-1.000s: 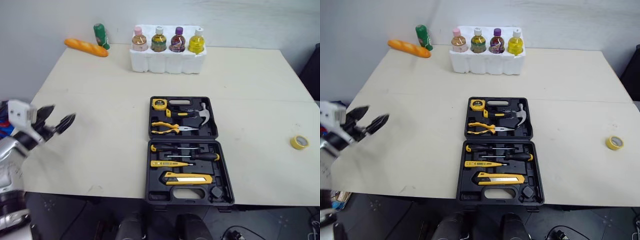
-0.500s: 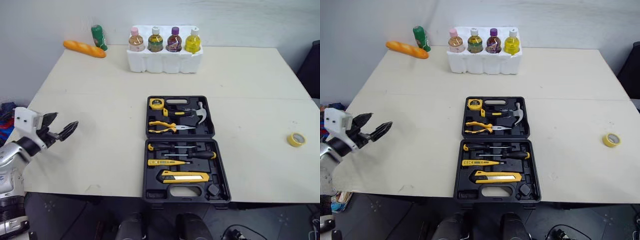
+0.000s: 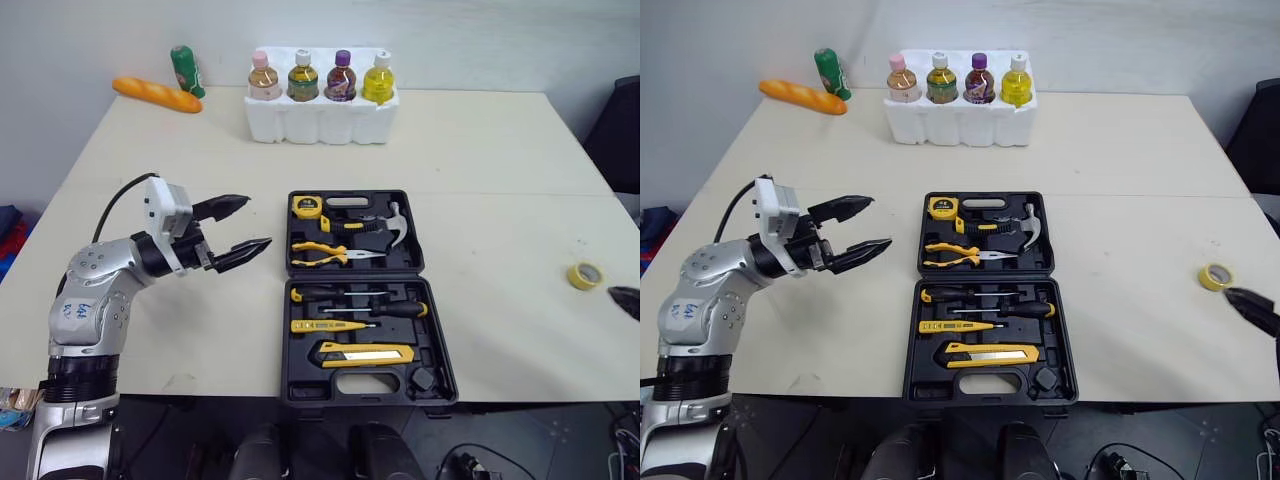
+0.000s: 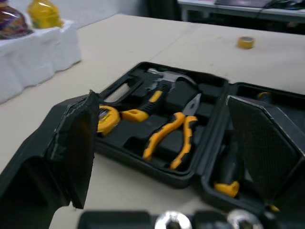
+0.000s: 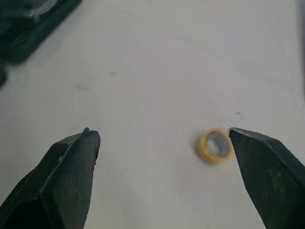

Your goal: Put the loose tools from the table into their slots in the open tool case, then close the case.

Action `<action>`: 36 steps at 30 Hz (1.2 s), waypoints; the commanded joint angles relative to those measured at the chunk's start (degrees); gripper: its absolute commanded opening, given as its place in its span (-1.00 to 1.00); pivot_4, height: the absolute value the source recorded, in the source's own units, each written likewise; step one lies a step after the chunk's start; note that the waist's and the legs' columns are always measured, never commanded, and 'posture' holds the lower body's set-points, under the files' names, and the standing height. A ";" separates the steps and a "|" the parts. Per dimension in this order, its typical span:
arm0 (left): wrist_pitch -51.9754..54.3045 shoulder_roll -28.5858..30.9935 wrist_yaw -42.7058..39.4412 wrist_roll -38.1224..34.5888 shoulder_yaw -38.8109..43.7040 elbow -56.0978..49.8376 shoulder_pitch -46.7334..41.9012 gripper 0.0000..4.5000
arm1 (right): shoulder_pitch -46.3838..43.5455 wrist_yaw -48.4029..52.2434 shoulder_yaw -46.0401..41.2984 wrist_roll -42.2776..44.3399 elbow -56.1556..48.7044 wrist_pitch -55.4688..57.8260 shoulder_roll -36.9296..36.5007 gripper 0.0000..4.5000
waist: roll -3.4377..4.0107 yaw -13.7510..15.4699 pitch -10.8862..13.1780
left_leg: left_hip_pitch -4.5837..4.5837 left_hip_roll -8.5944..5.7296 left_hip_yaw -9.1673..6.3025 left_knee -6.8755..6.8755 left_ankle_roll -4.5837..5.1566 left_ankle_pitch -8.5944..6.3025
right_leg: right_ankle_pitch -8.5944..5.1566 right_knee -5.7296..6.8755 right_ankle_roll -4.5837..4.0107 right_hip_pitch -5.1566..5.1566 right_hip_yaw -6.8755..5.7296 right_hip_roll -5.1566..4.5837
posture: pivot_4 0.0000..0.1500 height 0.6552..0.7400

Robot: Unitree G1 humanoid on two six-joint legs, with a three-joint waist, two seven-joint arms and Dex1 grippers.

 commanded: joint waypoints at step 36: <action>8.73 -7.01 5.84 -6.83 -10.64 -17.70 -4.35 0.98 | -92.52 28.49 69.30 -53.06 87.99 -29.22 2.84 1.00 | 0.39 -0.28 0.62 | -0.15 0.16 1.13 1.06 -0.01 -0.10 | 0.06 0.98 0.20 -0.84 0.79 0.30 | 1.00 1.00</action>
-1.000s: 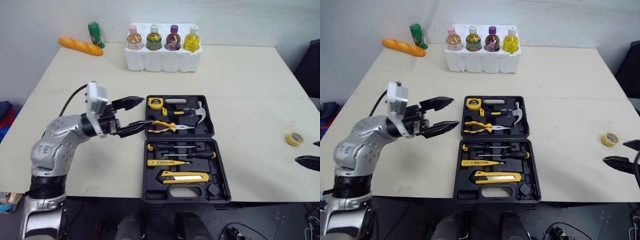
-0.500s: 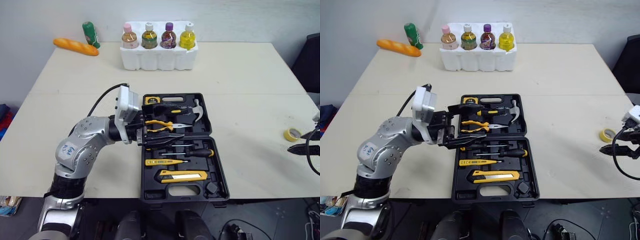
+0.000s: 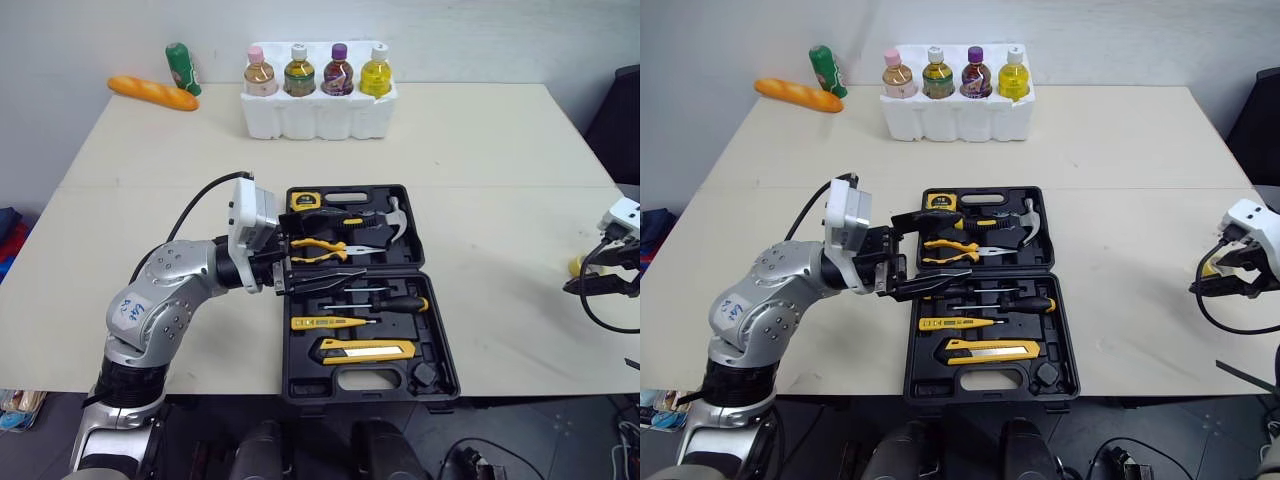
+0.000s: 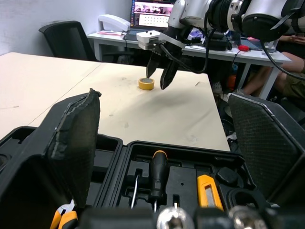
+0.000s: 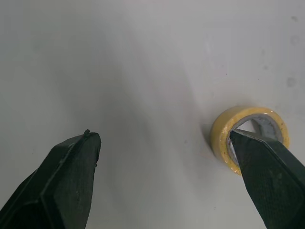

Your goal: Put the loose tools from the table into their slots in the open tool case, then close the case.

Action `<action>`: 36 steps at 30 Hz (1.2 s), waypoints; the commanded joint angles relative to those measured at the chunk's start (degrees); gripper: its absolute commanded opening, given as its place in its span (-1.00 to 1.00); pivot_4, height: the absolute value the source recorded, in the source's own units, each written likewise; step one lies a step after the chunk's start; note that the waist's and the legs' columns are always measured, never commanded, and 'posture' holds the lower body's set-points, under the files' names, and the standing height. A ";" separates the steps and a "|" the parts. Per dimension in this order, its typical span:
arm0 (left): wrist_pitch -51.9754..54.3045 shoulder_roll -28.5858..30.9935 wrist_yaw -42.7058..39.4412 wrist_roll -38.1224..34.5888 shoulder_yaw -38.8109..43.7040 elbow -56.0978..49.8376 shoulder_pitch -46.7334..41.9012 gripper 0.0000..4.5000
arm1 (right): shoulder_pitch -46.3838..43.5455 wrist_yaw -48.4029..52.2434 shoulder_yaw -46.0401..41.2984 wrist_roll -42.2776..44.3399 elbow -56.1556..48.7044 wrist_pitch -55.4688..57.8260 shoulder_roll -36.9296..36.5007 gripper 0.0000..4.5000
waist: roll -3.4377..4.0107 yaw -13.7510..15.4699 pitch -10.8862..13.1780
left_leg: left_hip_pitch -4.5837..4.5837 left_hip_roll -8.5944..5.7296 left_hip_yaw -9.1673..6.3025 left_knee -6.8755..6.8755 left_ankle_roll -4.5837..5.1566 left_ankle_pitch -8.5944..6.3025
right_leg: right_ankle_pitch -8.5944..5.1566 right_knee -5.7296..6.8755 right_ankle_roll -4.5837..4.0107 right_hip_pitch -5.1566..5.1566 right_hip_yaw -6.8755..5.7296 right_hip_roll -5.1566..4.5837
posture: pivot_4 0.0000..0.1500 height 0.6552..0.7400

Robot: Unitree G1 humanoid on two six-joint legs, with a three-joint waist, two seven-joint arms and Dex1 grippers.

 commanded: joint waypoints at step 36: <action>3.04 2.98 1.39 -1.30 0.92 -4.39 -1.92 0.98 | -1.99 -15.09 -16.65 5.18 5.10 22.90 6.32 1.00 | 0.11 -0.06 -0.06 | 0.13 0.00 0.10 0.06 -0.03 0.02 | -0.01 0.21 -0.01 0.02 0.11 0.03 | 1.00 1.00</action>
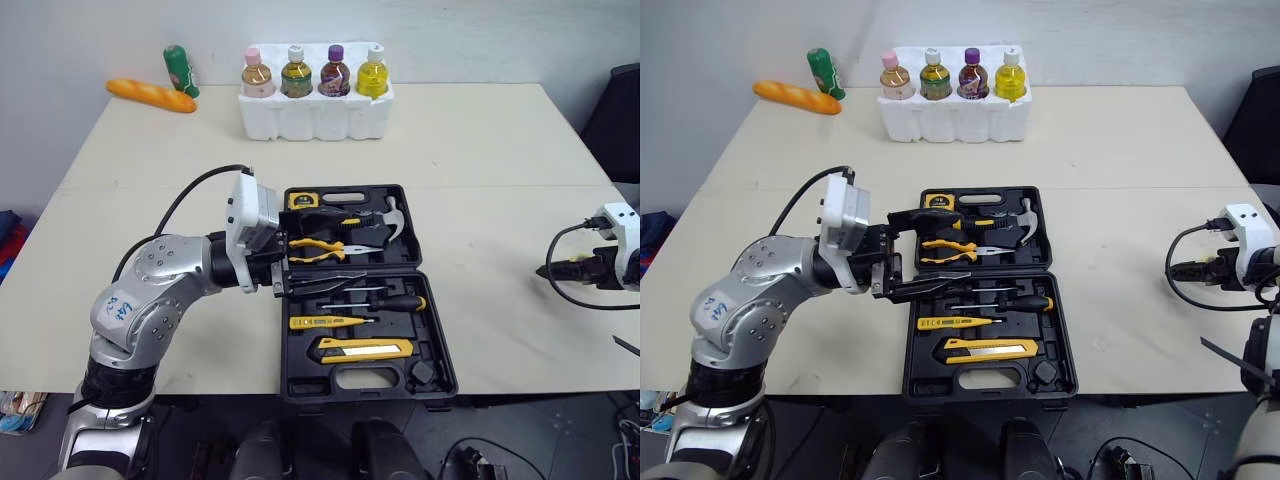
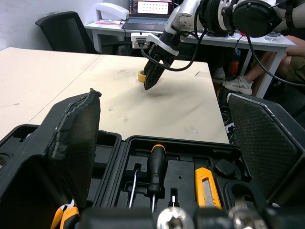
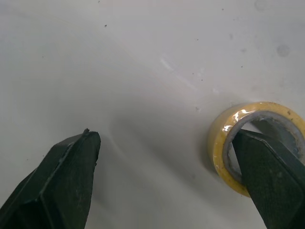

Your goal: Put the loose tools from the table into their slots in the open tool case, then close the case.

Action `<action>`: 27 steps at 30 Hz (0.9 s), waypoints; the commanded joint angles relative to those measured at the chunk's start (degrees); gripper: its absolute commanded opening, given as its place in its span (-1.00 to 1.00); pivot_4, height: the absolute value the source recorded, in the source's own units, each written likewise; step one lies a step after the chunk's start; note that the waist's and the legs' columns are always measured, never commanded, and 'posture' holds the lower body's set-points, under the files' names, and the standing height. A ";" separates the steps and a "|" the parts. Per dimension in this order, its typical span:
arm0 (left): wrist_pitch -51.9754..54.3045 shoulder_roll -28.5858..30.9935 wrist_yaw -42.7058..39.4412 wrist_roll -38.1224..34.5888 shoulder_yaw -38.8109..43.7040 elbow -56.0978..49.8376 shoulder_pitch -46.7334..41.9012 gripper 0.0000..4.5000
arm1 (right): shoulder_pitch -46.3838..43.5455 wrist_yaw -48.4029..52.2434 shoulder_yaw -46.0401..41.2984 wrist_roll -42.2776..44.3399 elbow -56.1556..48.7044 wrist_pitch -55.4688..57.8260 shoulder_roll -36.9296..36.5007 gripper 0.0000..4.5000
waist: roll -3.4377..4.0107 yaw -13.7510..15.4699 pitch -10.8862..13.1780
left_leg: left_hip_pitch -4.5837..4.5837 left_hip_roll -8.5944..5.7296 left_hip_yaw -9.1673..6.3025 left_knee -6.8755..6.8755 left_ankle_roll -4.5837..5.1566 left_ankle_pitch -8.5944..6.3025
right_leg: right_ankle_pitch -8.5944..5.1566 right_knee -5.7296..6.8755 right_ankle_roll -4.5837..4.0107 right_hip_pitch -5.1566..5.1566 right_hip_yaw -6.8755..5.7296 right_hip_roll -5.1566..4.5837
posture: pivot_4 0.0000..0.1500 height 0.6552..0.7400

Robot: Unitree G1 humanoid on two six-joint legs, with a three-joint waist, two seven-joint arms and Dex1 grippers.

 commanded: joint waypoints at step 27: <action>-2.18 -0.85 -1.70 1.24 -0.72 1.29 -0.81 1.00 | 1.76 5.34 6.00 -5.00 -3.17 -6.80 -1.66 -0.96 | -0.08 -0.08 -0.01 | 0.02 -0.02 0.03 0.03 -0.02 -0.01 | 0.00 0.02 0.00 0.00 0.02 0.05 | 1.00 1.00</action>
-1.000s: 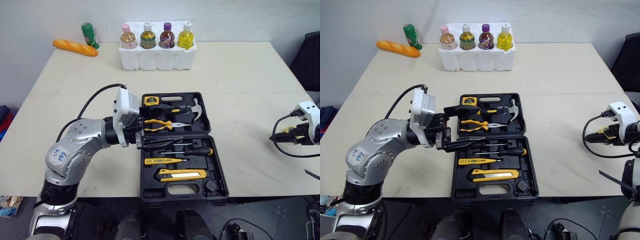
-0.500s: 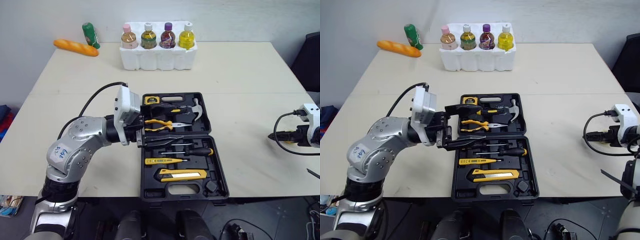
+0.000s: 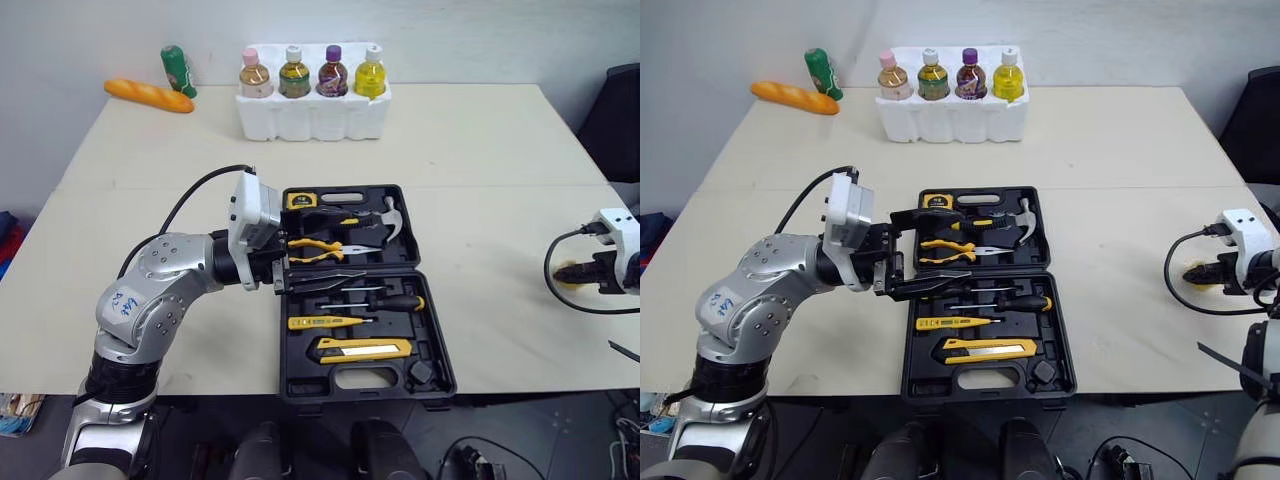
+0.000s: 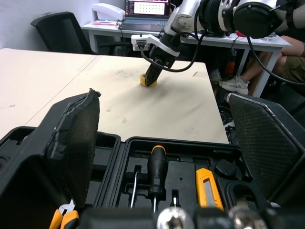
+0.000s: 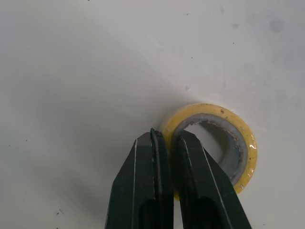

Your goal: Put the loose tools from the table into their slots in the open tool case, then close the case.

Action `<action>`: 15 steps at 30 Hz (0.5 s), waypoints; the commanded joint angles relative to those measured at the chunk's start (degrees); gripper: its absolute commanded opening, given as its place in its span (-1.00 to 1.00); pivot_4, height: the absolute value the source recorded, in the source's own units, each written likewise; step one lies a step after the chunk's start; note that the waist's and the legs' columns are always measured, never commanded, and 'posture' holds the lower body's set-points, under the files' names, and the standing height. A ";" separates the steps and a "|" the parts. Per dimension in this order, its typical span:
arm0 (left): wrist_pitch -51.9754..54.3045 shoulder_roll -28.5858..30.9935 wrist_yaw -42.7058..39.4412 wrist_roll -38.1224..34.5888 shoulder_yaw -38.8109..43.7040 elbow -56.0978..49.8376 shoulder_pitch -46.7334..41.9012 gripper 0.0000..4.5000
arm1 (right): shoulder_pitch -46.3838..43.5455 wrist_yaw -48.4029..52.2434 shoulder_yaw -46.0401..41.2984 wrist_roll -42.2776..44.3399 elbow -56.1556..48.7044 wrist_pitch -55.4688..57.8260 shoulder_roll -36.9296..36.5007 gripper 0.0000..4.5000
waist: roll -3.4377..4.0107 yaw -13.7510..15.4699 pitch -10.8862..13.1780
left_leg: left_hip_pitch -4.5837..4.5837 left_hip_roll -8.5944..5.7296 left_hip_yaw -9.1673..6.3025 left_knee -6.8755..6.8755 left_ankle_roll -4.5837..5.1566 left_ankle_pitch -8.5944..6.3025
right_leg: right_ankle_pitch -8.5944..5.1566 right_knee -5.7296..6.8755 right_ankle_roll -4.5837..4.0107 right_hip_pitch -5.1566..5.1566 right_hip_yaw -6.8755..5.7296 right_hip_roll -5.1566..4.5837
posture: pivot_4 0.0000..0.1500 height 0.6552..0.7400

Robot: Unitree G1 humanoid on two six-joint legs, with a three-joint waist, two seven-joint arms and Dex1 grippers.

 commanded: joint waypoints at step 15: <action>-1.70 2.57 -5.56 0.24 -1.78 -1.71 2.56 1.00 | 17.61 27.45 10.85 12.34 -52.46 -6.65 -14.47 -0.96 | 0.13 0.39 0.09 | -0.02 0.10 -0.07 0.00 -0.07 -0.05 | -0.03 0.14 -0.04 -0.07 -0.02 -0.04 | 1.00 1.00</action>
